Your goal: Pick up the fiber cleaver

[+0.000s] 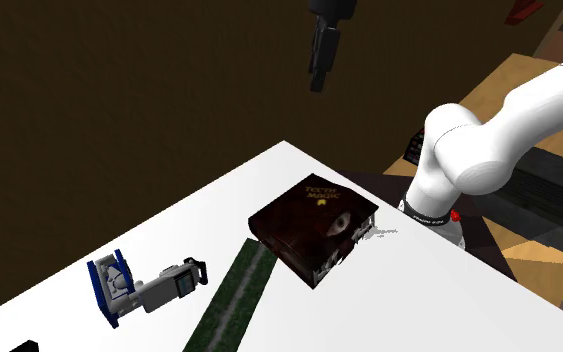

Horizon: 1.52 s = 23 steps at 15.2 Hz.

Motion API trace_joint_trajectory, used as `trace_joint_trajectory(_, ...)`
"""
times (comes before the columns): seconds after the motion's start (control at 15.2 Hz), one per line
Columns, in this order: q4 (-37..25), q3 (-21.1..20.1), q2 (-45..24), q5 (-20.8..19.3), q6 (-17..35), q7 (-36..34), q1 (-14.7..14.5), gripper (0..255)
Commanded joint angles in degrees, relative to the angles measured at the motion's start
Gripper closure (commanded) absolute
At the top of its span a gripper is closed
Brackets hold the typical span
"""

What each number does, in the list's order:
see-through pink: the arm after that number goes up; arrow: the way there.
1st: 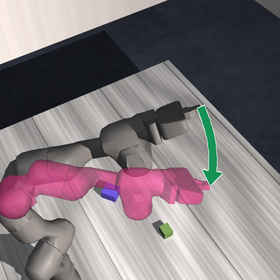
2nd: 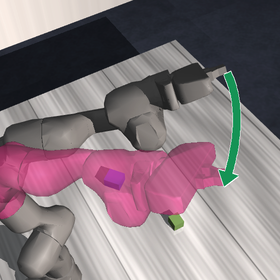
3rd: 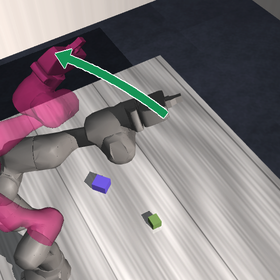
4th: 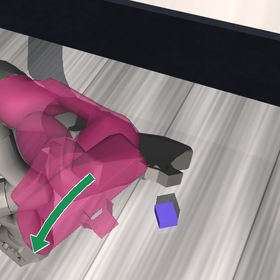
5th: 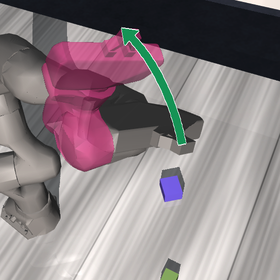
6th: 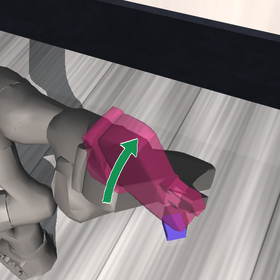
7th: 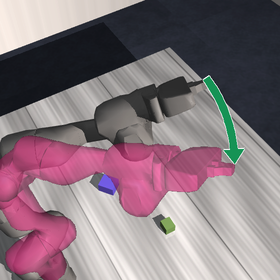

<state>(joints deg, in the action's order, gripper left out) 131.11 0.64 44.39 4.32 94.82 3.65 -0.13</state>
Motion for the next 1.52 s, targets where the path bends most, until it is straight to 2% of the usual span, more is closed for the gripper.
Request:
trace_joint_trajectory(0.0, 0.00, 0.00, 0.00, 0.00, 0.00, 0.00, 0.00, 0)
trace_joint_trajectory(0.79, -5.08, -10.69, -17.61, 4.36, 12.02, -10.08, -3.52, 0)
trace_joint_trajectory(1.12, -10.03, -14.77, -26.62, 4.05, 15.91, -14.53, -4.54, 0)
trace_joint_trajectory(1.45, -16.66, -18.41, -36.45, 2.06, 18.72, -19.42, -5.67, 0)
